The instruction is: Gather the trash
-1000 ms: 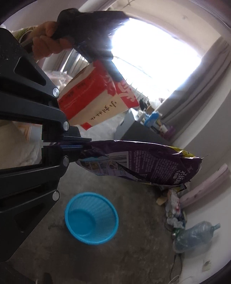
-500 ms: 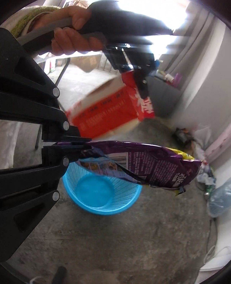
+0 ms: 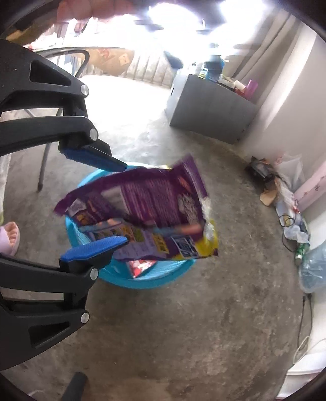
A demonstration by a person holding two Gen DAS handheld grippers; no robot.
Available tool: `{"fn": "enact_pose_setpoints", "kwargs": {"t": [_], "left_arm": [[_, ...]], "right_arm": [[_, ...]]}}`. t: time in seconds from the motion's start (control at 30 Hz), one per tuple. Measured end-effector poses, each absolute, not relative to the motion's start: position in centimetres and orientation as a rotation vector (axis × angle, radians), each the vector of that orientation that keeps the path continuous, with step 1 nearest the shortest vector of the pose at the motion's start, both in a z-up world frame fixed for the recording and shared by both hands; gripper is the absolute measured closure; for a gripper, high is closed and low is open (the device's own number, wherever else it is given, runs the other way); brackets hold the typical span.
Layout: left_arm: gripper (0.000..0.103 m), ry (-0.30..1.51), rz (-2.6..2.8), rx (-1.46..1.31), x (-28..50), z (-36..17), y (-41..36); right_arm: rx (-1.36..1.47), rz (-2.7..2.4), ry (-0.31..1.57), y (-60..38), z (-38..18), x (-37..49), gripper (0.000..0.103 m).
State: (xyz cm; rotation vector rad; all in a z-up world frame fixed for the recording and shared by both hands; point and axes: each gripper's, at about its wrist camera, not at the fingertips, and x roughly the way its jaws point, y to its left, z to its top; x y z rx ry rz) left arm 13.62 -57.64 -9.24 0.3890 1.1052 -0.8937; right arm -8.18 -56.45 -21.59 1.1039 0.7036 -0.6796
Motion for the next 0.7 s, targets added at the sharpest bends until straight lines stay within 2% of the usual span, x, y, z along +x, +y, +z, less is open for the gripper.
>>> {"fn": "enact_pose_setpoints", "kwargs": {"t": [0.17,0.37,0.7], "left_arm": [[0.038,0.994,-0.958,0.362,13.6,-3.2,-54.1],[0.028,0.872,-1.015,0.313,13.5,3.0,-47.1],[0.021,0.827,-0.975,0.162,15.0,7.7,-31.2]], "right_arm": [[1.097,-0.693,0.685,-55.0,-19.0,-8.9,0.051],[1.057,-0.699,0.669,-54.2,-17.8,-9.3,0.051],[0.916,-0.731,0.69,-51.1,-14.3,-9.5,0.051]]}}
